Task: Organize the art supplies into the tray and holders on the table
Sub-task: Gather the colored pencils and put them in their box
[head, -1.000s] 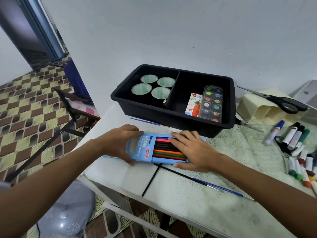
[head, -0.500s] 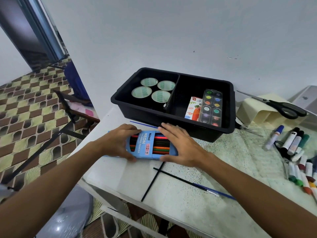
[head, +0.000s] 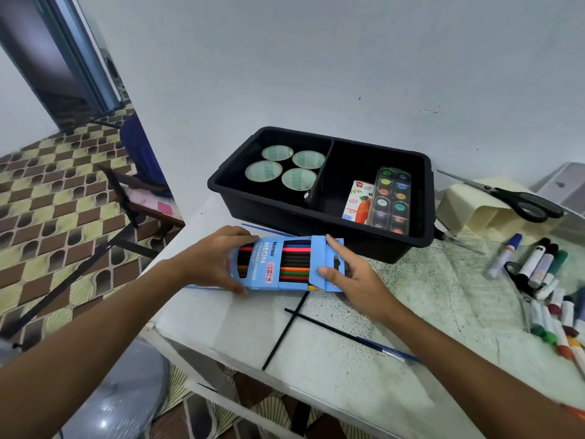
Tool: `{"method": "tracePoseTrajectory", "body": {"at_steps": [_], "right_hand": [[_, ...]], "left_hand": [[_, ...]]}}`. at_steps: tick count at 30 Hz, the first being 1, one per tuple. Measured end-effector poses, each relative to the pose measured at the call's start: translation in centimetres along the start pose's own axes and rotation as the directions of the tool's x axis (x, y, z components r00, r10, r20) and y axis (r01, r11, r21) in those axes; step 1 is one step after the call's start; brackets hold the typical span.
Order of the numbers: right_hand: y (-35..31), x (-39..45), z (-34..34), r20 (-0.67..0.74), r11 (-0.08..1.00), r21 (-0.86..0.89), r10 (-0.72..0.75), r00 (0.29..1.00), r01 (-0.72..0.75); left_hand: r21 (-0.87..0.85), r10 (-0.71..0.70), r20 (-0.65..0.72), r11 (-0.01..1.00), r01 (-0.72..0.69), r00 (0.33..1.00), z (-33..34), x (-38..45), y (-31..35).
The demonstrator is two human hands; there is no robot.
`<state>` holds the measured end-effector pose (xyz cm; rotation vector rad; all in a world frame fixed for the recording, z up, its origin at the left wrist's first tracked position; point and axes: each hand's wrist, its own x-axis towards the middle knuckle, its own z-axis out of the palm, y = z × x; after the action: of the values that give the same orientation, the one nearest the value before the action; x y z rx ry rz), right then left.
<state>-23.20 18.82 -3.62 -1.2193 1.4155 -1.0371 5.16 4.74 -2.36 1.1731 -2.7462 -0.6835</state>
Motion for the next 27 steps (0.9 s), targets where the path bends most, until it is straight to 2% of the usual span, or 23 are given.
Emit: {"method": "tracePoseTrajectory", "body": {"at_steps": [4, 15, 21, 24, 27], "right_hand": [[-0.4, 0.1, 0.6, 0.009, 0.984, 0.176, 0.006, 1.0, -0.007], [-2.2, 0.6, 3.9, -0.163, 1.0, 0.015, -0.014, 0.986, 0.017], [-2.5, 0.8, 5.2, -0.172, 0.997, -0.051, -0.068, 0.983, 0.06], [-2.5, 0.8, 5.3, -0.143, 0.996, 0.052, -0.062, 0.988, 0.07], [-2.6, 1.1, 5.1, -0.269, 0.987, 0.14, -0.036, 0.963, 0.077]], "left_hand": [[-0.011, 0.009, 0.001, 1.0, -0.009, 1.0, 0.0, -0.3, 0.3], [0.026, 0.077, -0.074, 0.997, -0.076, 0.994, 0.3, -0.1, 2.5], [0.008, 0.07, -0.109, 0.998, -0.07, 0.992, 0.5, -0.1, 2.8], [0.001, 0.084, -0.115, 0.996, -0.085, 0.99, 0.3, -0.2, 2.9], [-0.023, 0.08, -0.131, 0.996, -0.083, 0.988, 0.2, -0.3, 3.0]]}}
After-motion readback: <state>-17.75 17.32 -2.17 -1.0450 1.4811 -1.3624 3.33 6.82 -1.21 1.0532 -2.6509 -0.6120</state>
